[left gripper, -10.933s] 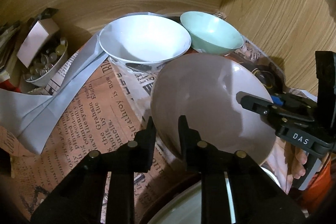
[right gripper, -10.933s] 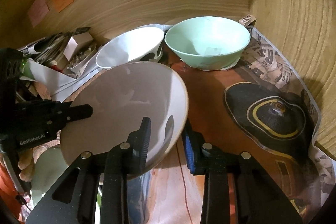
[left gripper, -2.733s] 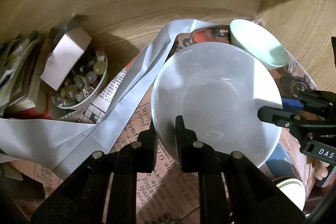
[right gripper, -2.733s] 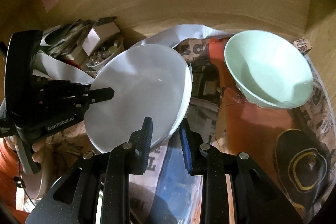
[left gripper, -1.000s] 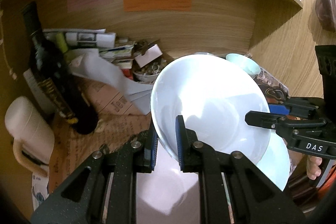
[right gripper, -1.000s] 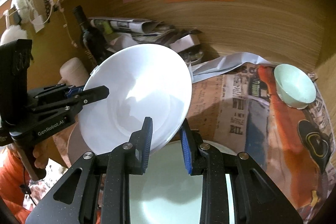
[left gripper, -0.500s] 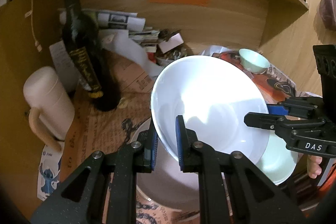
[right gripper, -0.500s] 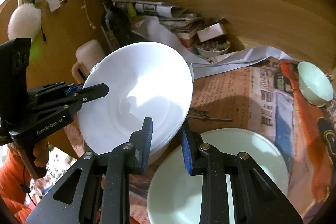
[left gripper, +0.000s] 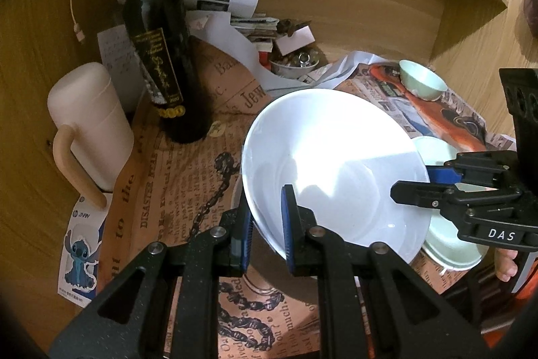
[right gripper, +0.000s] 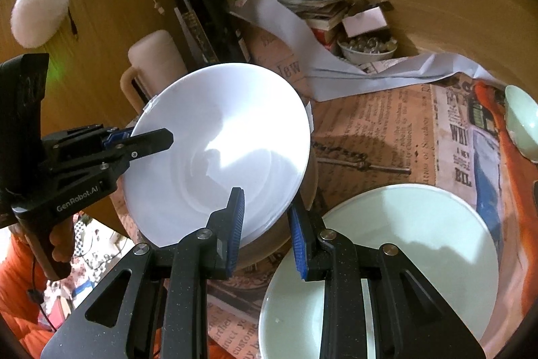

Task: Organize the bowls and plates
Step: 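Lift the white bowl and carry it over the plate stack with the right tool, then lower the white bowl into the beige bowl and open the right tool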

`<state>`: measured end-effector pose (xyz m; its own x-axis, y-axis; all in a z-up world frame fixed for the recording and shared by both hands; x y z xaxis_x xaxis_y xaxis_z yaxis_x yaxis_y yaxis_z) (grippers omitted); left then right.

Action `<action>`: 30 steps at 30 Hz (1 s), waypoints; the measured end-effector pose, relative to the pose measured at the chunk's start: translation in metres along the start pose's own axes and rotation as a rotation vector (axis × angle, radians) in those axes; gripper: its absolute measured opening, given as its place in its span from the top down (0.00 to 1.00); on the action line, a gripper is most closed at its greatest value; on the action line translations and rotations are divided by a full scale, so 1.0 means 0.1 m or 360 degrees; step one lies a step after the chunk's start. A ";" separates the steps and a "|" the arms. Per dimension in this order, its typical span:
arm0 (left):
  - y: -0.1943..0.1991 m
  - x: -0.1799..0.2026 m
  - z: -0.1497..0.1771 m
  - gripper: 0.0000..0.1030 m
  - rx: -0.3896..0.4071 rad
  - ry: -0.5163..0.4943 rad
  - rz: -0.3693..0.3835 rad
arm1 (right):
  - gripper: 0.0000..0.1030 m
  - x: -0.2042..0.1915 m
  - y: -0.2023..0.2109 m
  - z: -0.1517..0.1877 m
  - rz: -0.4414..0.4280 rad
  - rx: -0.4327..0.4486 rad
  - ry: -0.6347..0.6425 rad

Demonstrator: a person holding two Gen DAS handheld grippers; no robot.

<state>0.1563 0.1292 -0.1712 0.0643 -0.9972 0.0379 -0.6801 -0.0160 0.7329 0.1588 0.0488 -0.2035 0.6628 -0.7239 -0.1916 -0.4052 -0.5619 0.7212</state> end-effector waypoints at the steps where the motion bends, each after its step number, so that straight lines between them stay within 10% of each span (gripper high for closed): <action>1: -0.01 0.00 0.01 0.86 -0.0004 -0.0004 -0.0003 | 0.77 0.00 0.00 0.01 -0.0001 -0.0005 0.0001; 30: -0.15 -0.03 0.14 0.79 -0.0164 -0.0240 -0.0142 | 0.77 -0.01 -0.08 -0.01 0.0051 -0.0043 0.0080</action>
<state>0.1557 0.1312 -0.1918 0.0055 -0.9919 -0.1265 -0.5977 -0.1047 0.7949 0.1621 0.0539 -0.2088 0.6808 -0.7199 -0.1351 -0.4097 -0.5272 0.7445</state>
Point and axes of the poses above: each gripper's, at about its wrist camera, not at the fingertips, and y roughly against the way its jaws point, x to its right, z to its underside, the point moved 8 cm from there along -y, roughly the way its jaws point, and after that the axes turned 4 degrees about -x, right-handed, at the moved point
